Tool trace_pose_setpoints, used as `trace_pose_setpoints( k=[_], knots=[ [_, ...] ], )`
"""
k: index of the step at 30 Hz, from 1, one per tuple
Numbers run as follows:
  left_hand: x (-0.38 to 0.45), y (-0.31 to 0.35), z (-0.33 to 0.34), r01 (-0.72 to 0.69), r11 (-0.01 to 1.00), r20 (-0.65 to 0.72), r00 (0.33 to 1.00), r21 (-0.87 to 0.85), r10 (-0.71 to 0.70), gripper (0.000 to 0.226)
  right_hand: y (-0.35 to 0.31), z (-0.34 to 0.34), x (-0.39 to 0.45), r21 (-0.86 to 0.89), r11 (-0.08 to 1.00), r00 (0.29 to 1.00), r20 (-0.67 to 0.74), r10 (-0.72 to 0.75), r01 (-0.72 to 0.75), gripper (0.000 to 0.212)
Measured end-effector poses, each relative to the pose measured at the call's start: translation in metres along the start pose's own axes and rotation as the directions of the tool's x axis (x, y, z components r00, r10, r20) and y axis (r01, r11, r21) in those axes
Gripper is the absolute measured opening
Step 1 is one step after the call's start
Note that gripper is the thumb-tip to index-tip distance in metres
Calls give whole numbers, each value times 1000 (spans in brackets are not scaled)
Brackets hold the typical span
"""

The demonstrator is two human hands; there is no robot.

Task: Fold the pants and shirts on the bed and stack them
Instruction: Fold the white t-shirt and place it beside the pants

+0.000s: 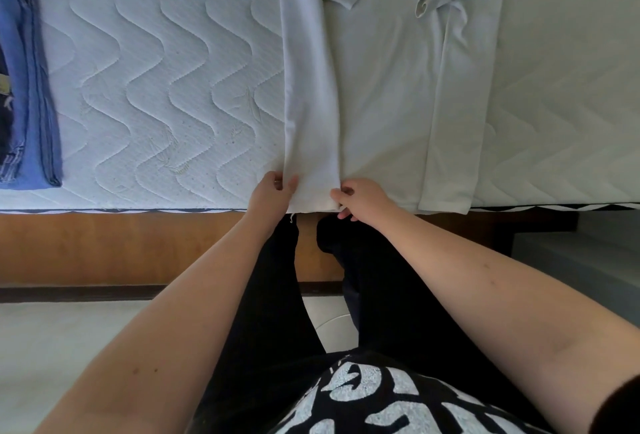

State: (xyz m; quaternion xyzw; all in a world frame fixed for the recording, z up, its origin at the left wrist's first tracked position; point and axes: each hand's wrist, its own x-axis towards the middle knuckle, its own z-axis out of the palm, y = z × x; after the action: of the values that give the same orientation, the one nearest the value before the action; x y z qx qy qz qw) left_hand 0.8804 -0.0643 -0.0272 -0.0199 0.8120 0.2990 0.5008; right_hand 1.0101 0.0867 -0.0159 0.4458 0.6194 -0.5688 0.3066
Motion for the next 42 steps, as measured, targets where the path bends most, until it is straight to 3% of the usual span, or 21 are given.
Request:
trace_pose_setpoints(
  k=[3, 5, 8, 10, 14, 16, 18, 22, 24, 27, 29, 32, 36, 39, 42],
  knots=[
    [-3, 0, 1, -35, 999, 71, 997, 39, 32, 44, 0, 4, 3, -60, 998, 1000, -15, -14, 13, 26],
    [-4, -1, 1, -18, 999, 101, 995, 48, 14, 40, -1, 7, 3, 43, 999, 999, 40, -33, 31, 24],
    [-7, -6, 2, 74, 989, 163, 985, -129, -52, 37, 1, 10, 0, 237, 971, 993, 94, -69, 45, 28],
    [-8, -12, 2, 109, 972, 164, 984, -210, -74, 36, 4, 8, -1, 205, 978, 998, 52, -42, 31, 28],
    [-6, -19, 0, 109, 978, 129, 988, -177, -86, 31, 5, 4, 1, -23, 999, 999, -14, -35, 35, 22],
    [-10, -16, 0, 74, 993, 92, 994, -96, -65, 32, 2, 5, 1, 27, 999, 1000, 8, -28, 27, 25],
    [-18, -15, -3, -62, 998, 67, 996, 18, 61, 45, -4, 5, -1, 208, 978, 998, 61, -9, -4, 28],
    [-39, -23, -5, -283, 955, 191, 946, 87, 263, 106, -13, 1, -10, 504, 862, 987, 160, -30, -56, 24],
    [-45, -22, 8, -287, 943, 73, 958, 170, 278, 110, -15, 0, -16, 568, 820, 975, 212, -61, -72, 21],
    [-46, -10, 29, -172, 960, -200, 955, 222, 217, 88, -15, 1, -22, 568, 818, 969, 240, -63, -88, 19],
    [-45, -5, 33, -106, 962, -295, 938, 252, 181, 72, -14, 0, -22, 552, 830, 980, 194, -42, -74, 17],
    [-47, -7, 30, -145, 907, -265, 928, 394, 263, 62, -9, -2, -22, 459, 888, 998, 68, 3, -34, 16],
    [-50, -16, 19, -182, 806, -211, 911, 564, 353, 57, 2, 0, -16, 75, 997, 995, -100, -5, 12, 28],
    [-51, -23, 16, -171, 676, -153, 907, 717, 392, 65, -2, 4, -12, -113, 993, 995, -100, 10, -22, 36],
    [-48, -23, 18, -122, 544, -83, 938, 830, 336, 73, -15, 4, -5, -322, 939, 989, -118, 88, -122, 49]
  ],
)
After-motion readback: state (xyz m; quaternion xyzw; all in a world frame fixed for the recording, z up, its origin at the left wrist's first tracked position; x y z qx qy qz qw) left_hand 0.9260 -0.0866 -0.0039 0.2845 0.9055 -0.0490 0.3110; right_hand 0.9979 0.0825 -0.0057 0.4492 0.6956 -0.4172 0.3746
